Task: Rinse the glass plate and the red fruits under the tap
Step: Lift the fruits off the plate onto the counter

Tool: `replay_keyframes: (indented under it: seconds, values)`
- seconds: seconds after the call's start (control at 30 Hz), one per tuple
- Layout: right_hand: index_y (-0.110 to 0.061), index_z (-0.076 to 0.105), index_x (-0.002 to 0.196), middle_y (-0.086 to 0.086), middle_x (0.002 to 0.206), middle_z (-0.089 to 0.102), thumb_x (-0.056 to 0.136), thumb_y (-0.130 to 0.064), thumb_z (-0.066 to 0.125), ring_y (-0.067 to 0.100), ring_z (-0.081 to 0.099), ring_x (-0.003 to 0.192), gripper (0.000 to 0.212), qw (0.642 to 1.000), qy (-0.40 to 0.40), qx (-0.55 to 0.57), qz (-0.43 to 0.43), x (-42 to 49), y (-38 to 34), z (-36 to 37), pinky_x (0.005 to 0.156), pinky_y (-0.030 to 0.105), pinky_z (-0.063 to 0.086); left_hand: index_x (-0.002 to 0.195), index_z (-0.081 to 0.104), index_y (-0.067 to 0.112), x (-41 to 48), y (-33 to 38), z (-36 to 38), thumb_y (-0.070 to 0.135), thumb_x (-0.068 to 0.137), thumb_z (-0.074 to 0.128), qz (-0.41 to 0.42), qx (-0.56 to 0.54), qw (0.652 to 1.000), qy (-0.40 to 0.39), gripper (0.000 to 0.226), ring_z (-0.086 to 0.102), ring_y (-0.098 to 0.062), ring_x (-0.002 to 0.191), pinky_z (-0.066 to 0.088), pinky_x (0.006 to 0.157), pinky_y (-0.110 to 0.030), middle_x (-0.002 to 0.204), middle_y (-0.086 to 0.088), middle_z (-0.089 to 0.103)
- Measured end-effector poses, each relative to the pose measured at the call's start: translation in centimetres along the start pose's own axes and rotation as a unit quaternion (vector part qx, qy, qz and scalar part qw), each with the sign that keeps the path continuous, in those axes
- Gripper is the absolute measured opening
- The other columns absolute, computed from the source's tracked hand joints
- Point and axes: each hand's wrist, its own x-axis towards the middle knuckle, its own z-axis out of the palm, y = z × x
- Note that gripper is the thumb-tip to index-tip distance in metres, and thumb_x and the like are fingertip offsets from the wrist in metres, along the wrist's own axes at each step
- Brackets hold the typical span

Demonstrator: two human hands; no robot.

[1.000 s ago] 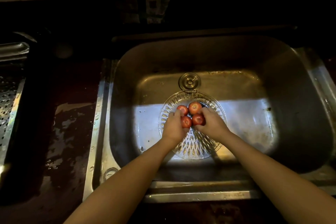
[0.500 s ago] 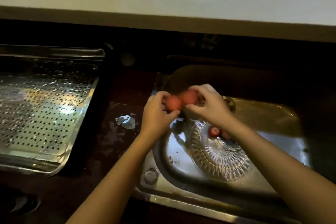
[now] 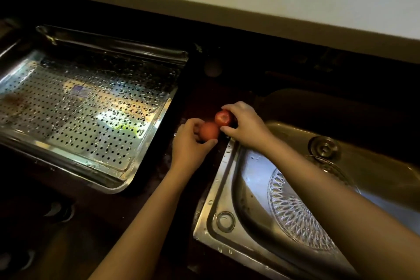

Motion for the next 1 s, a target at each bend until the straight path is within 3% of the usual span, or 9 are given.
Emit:
replay_keyframes:
  seconds: [0.13, 0.27, 0.4, 0.53, 0.63, 0.73, 0.8, 0.9, 1.0]
  values:
    - [-0.016, 0.046, 0.133, 0.010, 0.129, 0.048, 0.081, -0.030, 0.067, 0.027, 0.039, 0.122, 0.058, 1.000, -0.003, -0.019, 0.007, 0.3, 0.1, 0.1, 0.101, 0.035, 0.035, 0.115, 0.054, 0.020, 0.2, -0.2, 0.0, 0.023, 0.071, 0.079, 0.003, 0.001, 1.000, -0.012, 0.051, 0.053, -0.007, 0.079, 0.039, 0.056, -0.003, 0.108, -0.004, 0.057]
    - [-0.017, 0.042, 0.136, 0.011, 0.132, 0.045, 0.081, -0.032, 0.067, 0.028, 0.035, 0.127, 0.062, 0.999, -0.032, -0.009, 0.027, 0.4, 0.1, 0.0, 0.103, 0.036, 0.034, 0.120, 0.052, 0.016, 0.3, 0.0, -0.3, 0.022, 0.073, 0.078, 0.019, 0.018, 0.999, -0.020, 0.054, 0.049, -0.007, 0.080, 0.035, 0.063, 0.006, 0.112, -0.006, 0.053]
    - [-0.017, 0.039, 0.138, 0.012, 0.133, 0.044, 0.079, -0.031, 0.070, 0.028, 0.035, 0.126, 0.068, 0.998, -0.049, -0.008, 0.035, 0.3, 0.1, -0.6, 0.103, 0.035, 0.034, 0.124, 0.050, 0.016, 0.2, 0.3, -0.8, 0.026, 0.074, 0.077, 0.027, 0.048, 0.998, -0.037, 0.058, 0.049, -0.007, 0.083, 0.037, 0.058, -0.005, 0.115, -0.006, 0.052]
    - [-0.017, 0.040, 0.138, 0.011, 0.128, 0.049, 0.079, -0.025, 0.071, 0.025, 0.042, 0.119, 0.067, 0.999, -0.040, 0.005, 0.034, -0.6, 0.7, -2.4, 0.099, 0.029, 0.035, 0.128, 0.048, 0.016, 0.3, 1.1, -1.6, 0.025, 0.074, 0.077, 0.028, 0.064, 0.996, -0.050, 0.062, 0.055, -0.015, 0.097, 0.041, 0.077, -0.018, 0.122, -0.007, 0.050]
    - [-0.013, 0.043, 0.136, 0.014, 0.125, 0.051, 0.079, -0.019, 0.071, 0.016, 0.046, 0.101, 0.063, 0.997, -0.035, 0.032, 0.053, -2.1, 1.9, -4.6, 0.086, 0.018, 0.036, 0.131, 0.046, 0.015, -0.2, 2.1, -2.3, 0.024, 0.076, 0.076, 0.047, 0.084, 0.995, -0.041, 0.063, 0.055, -0.020, 0.107, 0.047, 0.088, -0.029, 0.127, -0.008, 0.048]
    - [-0.009, 0.049, 0.131, 0.017, 0.123, 0.056, 0.079, -0.014, 0.072, 0.017, 0.052, 0.100, 0.058, 0.995, -0.008, 0.044, 0.092, -5.0, 4.4, -7.1, 0.081, 0.013, 0.034, 0.126, 0.049, 0.017, -1.5, 4.1, -2.0, 0.022, 0.077, 0.073, 0.105, 0.074, 0.992, -0.003, 0.055, 0.054, -0.022, 0.108, 0.050, 0.089, -0.038, 0.122, -0.004, 0.050]
    - [-0.009, 0.050, 0.130, 0.014, 0.125, 0.056, 0.081, -0.016, 0.070, 0.021, 0.054, 0.110, 0.054, 0.989, 0.012, 0.047, 0.136, -7.9, 6.7, -8.1, 0.088, 0.018, 0.036, 0.118, 0.055, 0.015, -2.8, 5.8, -0.4, 0.018, 0.076, 0.072, 0.170, 0.038, 0.985, -0.001, 0.045, 0.055, -0.022, 0.100, 0.050, 0.082, -0.037, 0.109, -0.001, 0.053]
    - [-0.010, 0.049, 0.130, 0.012, 0.127, 0.055, 0.084, -0.017, 0.066, 0.016, 0.052, 0.107, 0.050, 0.973, 0.023, 0.052, 0.222, -12.2, 10.6, -7.8, 0.086, 0.023, 0.038, 0.120, 0.055, 0.009, -4.7, 7.5, 4.7, 0.015, 0.077, 0.071, 0.224, 0.023, 0.970, -0.091, 0.046, 0.054, -0.024, 0.105, 0.044, 0.091, -0.034, 0.113, -0.007, 0.057]
    - [-0.009, 0.047, 0.131, 0.014, 0.132, 0.052, 0.084, -0.018, 0.065, 0.026, 0.050, 0.117, 0.051, 0.952, 0.021, 0.046, 0.301, -14.9, 14.8, -6.1, 0.094, 0.027, 0.038, 0.131, 0.049, 0.012, -5.2, 7.9, 11.5, 0.021, 0.083, 0.066, 0.195, 0.068, 0.953, -0.220, 0.052, 0.045, -0.023, 0.122, 0.033, 0.101, -0.028, 0.130, -0.007, 0.052]
